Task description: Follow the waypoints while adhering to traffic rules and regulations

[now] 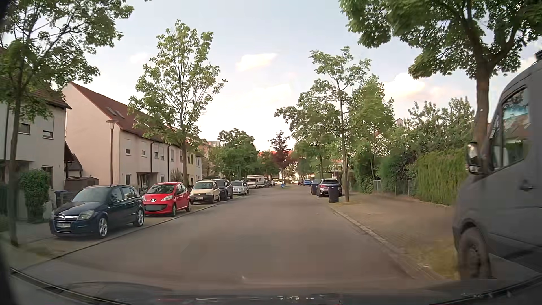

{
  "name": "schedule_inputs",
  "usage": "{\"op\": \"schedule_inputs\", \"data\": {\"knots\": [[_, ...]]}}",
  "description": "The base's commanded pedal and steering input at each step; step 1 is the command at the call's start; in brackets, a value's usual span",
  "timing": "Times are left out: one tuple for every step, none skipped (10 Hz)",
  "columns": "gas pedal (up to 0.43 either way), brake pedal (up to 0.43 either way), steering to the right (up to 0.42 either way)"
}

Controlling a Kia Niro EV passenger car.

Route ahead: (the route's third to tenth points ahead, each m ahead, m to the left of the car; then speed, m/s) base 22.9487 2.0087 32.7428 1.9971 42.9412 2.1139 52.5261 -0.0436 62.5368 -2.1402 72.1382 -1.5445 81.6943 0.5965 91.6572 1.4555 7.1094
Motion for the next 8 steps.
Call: {"op": "schedule_inputs", "data": {"knots": [[0.067,0.012,0.007],[0.067,0.012,0.007],[0.067,0.012,0.007],[0.059,0.018,0.006],[0.047,0.018,0.006],[0.028,0.012,0.006],[0.02,0.012,0.006],[0.0,0.012,0.004]]}}
